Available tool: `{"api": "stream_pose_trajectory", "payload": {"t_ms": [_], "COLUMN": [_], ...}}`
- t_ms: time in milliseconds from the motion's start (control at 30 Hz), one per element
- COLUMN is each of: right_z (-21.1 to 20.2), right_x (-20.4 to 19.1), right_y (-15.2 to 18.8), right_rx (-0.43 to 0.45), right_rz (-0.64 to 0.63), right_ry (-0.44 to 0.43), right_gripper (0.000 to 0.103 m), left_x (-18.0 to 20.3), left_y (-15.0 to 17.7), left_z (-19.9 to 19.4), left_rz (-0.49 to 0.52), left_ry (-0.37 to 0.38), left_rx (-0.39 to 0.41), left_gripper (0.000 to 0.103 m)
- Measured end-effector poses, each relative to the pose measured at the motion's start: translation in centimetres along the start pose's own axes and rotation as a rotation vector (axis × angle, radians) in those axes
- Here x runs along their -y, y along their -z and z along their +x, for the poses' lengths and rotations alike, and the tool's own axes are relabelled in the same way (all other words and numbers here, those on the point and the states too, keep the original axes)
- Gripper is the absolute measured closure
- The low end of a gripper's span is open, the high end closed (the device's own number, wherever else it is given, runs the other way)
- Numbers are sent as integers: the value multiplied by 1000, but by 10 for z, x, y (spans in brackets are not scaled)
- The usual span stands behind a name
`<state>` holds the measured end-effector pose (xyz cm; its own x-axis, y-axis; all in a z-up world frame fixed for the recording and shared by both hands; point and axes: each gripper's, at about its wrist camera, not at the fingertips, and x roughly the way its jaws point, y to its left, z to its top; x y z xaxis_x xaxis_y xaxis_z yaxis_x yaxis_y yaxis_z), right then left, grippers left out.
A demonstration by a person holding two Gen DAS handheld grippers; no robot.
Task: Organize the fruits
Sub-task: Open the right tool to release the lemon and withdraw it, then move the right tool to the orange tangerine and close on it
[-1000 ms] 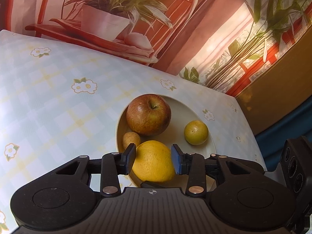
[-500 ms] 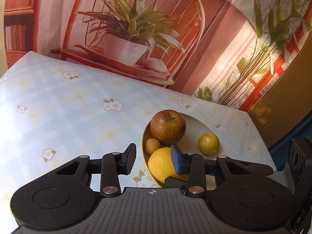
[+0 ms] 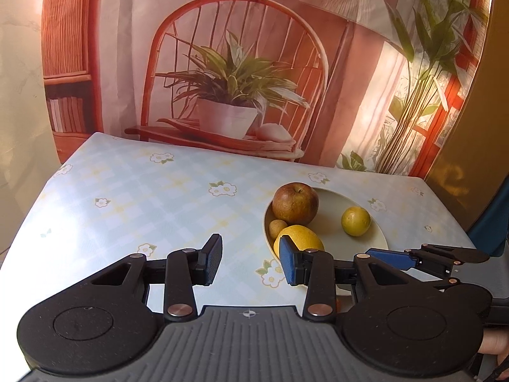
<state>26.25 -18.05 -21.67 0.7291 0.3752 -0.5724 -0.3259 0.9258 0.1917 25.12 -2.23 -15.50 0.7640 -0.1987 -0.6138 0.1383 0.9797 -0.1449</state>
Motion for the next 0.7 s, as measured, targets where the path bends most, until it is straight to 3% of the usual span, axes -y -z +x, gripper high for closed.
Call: {"api": "stream_pose_trajectory", "payload": {"t_ms": [367,567,700], "right_z": [-56,-57,-52], "right_x": [-8,-6,-8], "right_y": [55,77,82], "right_rx": [137,96,61], "right_rz": [94,135,133], "right_ry": [73,74,68], "right_gripper": [51,52,58], "left_x": [15,18,17], "left_y": [31,47,54], "left_z": [-38,-41,-35], "left_rz": [95,79,68], "left_ry": [-54,-43,-47], "left_rx": [50,33,5], "left_gripper": [61,61,61]}}
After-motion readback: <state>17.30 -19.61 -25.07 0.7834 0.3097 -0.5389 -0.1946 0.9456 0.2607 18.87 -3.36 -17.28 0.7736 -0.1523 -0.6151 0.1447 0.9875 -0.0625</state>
